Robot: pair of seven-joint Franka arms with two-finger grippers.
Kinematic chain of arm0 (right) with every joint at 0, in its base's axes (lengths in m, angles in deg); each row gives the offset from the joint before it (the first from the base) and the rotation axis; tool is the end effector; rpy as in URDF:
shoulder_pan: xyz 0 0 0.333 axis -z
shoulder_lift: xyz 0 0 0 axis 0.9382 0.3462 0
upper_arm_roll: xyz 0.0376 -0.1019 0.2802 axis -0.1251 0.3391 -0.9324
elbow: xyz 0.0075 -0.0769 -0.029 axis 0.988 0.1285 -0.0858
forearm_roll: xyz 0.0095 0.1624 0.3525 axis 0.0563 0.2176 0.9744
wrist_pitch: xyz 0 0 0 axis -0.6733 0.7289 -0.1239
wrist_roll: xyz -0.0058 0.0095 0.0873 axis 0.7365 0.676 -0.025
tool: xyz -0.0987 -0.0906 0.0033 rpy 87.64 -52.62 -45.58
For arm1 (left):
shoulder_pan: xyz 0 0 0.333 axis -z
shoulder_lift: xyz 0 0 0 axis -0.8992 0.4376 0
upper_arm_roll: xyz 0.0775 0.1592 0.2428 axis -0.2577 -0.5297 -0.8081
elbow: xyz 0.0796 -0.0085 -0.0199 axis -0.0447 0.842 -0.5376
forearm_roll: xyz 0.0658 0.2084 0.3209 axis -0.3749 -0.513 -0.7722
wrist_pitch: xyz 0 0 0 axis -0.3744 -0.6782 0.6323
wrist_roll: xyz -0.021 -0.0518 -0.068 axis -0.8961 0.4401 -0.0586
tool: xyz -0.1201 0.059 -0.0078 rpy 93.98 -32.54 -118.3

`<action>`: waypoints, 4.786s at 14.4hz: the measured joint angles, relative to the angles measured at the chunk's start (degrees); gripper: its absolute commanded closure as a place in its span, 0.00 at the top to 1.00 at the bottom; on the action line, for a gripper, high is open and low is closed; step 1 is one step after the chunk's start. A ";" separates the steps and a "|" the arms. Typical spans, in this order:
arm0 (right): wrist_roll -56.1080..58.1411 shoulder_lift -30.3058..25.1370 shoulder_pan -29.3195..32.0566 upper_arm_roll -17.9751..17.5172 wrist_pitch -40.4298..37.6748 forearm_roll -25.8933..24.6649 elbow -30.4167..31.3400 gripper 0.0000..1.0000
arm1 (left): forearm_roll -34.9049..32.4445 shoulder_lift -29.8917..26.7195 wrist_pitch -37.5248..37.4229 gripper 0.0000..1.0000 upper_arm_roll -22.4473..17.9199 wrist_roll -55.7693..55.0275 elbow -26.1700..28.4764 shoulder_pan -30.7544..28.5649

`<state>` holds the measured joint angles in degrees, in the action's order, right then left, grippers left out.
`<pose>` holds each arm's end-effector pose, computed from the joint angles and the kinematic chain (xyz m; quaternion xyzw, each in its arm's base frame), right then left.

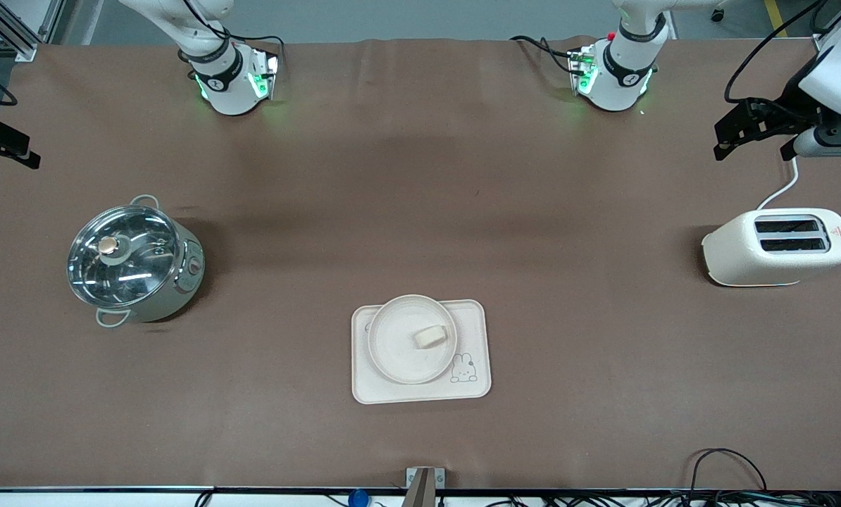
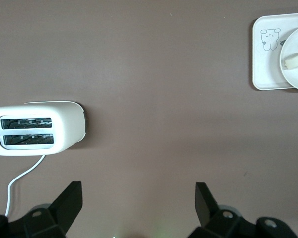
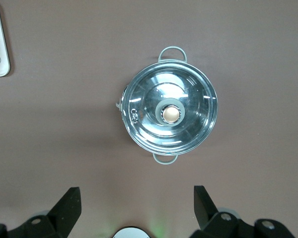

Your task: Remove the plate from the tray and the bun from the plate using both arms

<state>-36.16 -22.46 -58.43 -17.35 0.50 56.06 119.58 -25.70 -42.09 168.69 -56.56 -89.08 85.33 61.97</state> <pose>0.5202 -0.0695 0.6057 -0.9992 -0.0055 0.0396 0.0064 0.5105 -0.0714 0.6135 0.9999 -0.0128 0.0099 0.0004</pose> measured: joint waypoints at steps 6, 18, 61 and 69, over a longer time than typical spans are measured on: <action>0.01 0.50 -0.26 -0.33 1.14 3.57 0.66 1.00 | 0.00 0.25 -0.47 1.00 0.00 0.00 0.03 -0.04; -0.43 9.92 -6.18 -0.77 11.01 8.27 1.42 1.00 | 0.00 1.19 0.04 1.00 0.00 0.00 0.36 -0.07; -30.63 55.94 -35.94 -0.76 62.55 12.98 -12.16 0.16 | 0.00 1.73 1.53 1.00 -0.02 0.00 2.25 -0.32; -30.17 55.71 -36.27 -0.55 64.32 12.97 -13.41 0.00 | 0.00 1.73 1.74 1.00 -0.01 0.00 2.30 -0.33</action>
<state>-66.34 33.25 -94.69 -17.90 64.82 69.04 106.17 -25.70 -40.37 170.43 -56.57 -89.08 87.64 61.65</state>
